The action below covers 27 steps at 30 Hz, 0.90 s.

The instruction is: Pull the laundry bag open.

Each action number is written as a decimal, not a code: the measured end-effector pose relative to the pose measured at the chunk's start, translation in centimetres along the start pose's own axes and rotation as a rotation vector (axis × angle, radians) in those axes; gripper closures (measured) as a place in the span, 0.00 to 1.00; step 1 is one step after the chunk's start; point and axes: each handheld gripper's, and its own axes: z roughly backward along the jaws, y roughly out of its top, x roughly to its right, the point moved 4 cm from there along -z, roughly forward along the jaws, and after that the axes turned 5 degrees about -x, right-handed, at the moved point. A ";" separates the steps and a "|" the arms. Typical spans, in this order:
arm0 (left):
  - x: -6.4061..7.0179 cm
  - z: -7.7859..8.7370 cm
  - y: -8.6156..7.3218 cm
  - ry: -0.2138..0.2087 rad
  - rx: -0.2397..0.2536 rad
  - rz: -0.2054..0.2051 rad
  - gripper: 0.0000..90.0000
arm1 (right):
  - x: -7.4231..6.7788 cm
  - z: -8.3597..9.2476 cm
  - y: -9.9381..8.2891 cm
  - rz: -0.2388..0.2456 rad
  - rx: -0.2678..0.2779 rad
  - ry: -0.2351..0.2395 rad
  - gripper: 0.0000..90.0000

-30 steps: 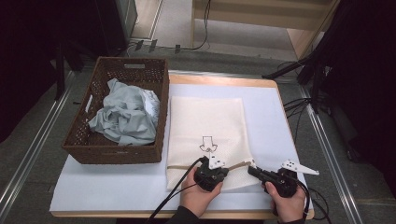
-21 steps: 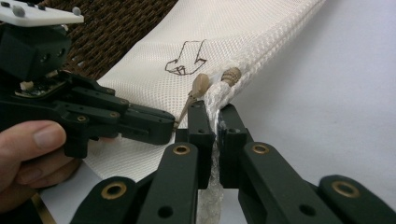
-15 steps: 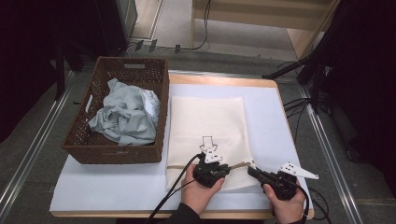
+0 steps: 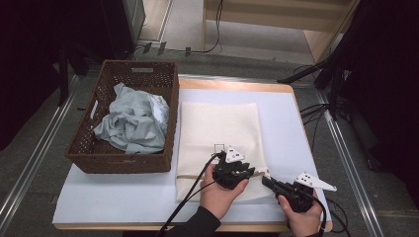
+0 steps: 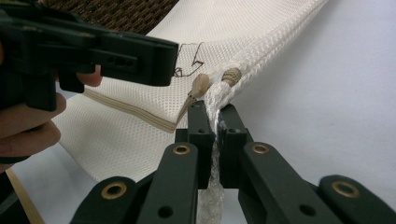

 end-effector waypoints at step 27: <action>2.1 -2.4 1.8 -0.017 -0.024 0.004 0.66 | -0.1 -0.1 -0.1 0.023 0.004 -0.010 0.97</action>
